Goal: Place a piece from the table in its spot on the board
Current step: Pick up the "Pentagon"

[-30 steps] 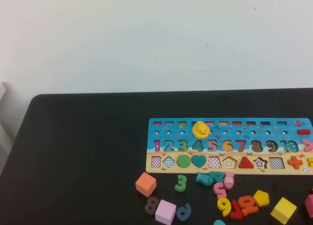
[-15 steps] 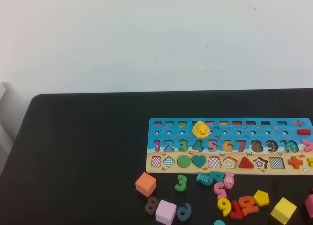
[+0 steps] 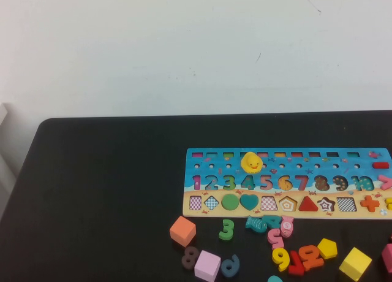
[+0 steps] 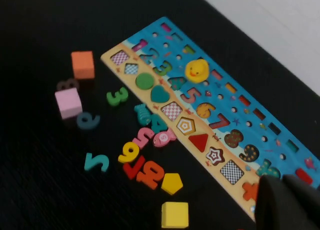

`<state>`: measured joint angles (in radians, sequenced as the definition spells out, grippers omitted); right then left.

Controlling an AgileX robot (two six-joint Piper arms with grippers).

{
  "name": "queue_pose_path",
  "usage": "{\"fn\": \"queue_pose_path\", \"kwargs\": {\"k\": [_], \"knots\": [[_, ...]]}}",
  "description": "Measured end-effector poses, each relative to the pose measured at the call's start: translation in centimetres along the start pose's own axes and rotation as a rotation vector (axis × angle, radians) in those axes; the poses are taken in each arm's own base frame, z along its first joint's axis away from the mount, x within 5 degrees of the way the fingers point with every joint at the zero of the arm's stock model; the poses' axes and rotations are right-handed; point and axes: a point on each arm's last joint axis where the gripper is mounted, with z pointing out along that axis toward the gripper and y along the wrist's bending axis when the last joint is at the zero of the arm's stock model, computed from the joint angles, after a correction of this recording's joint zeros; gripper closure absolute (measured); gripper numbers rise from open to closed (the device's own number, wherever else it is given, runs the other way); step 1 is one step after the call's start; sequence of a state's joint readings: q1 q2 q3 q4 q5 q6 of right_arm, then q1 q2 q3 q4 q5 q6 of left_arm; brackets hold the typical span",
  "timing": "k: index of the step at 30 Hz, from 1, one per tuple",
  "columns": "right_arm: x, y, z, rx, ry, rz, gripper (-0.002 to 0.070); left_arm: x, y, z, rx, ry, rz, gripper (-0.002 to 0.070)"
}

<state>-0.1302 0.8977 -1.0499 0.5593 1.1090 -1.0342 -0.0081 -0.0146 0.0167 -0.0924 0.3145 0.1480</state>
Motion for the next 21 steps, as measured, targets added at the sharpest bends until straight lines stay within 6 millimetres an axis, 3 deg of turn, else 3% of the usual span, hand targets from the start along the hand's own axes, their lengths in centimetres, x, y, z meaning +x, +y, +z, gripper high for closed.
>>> {"fn": "queue_pose_path", "kwargs": {"k": [4, 9, 16, 21], "knots": [[-2.1, -2.4, 1.7, -0.075, 0.033, -0.049, 0.0657, 0.0, 0.0, 0.0, 0.000, 0.000, 0.000, 0.0676], [-3.9, -3.6, 5.9, -0.177, 0.126, -0.147, 0.0657, 0.0, 0.0, 0.0, 0.000, 0.000, 0.000, 0.0676], [-3.6, -3.5, 13.5, -0.277, 0.399, -0.335, 0.0657, 0.0, 0.0, 0.0, 0.000, 0.000, 0.000, 0.0676], [-2.5, -3.9, 18.5, -0.255, 0.534, -0.358, 0.0657, 0.0, 0.0, 0.0, 0.000, 0.000, 0.000, 0.0676]]}}
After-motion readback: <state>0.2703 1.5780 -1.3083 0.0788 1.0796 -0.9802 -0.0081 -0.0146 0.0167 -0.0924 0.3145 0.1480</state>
